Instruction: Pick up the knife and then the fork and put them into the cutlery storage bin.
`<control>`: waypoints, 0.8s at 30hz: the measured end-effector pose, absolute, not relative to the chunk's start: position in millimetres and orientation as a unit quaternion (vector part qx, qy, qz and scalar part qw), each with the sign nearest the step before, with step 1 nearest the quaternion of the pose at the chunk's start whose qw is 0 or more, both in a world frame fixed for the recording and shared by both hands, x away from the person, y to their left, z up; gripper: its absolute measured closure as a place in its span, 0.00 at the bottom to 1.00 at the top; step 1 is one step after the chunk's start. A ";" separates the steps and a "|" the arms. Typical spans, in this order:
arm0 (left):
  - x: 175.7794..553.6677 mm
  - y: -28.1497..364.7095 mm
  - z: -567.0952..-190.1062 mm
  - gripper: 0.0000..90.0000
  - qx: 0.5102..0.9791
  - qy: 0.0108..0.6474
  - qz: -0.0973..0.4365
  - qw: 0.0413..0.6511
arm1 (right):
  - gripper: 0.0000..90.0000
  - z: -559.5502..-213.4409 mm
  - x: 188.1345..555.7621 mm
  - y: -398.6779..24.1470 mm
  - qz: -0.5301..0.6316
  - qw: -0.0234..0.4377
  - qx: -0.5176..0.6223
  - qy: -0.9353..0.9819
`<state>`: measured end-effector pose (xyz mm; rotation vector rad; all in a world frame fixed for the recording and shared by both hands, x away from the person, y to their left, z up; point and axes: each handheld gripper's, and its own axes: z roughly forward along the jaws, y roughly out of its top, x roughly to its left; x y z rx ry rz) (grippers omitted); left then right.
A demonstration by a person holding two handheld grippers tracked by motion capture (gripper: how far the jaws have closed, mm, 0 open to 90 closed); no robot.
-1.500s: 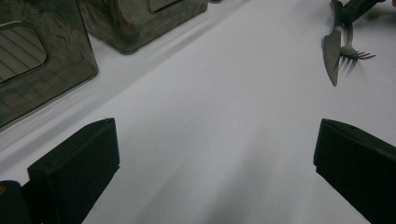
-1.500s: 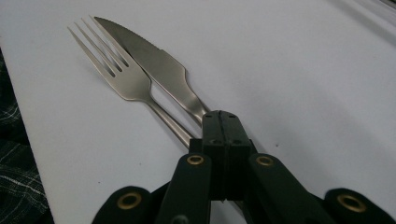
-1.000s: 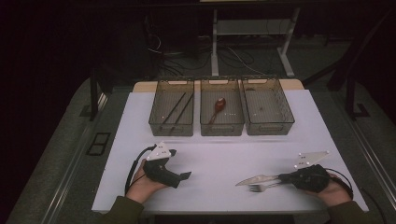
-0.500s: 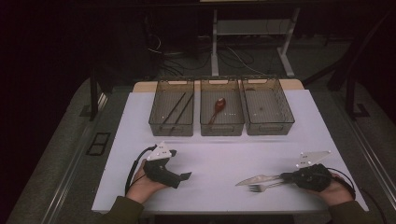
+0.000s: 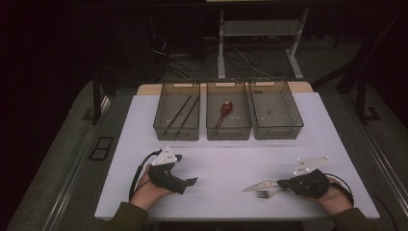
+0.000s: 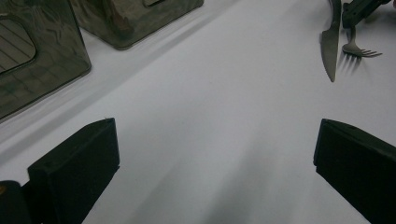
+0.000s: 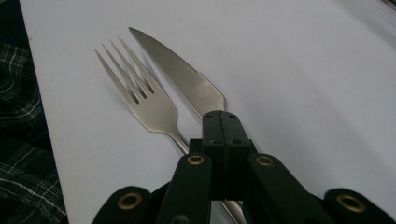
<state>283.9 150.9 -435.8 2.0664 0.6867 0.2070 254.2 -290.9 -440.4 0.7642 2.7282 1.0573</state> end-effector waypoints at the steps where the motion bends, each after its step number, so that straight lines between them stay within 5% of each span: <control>1: 283.9 150.9 -435.8 0.00 0.839 0.279 0.084 0.459 | 0.99 -440.7 254.5 -288.8 0.350 0.058 0.249 0.901; 24: 284.3 150.2 -436.5 0.00 0.839 0.280 0.083 0.459 | 0.99 -446.8 281.9 -253.4 0.345 0.077 0.234 0.906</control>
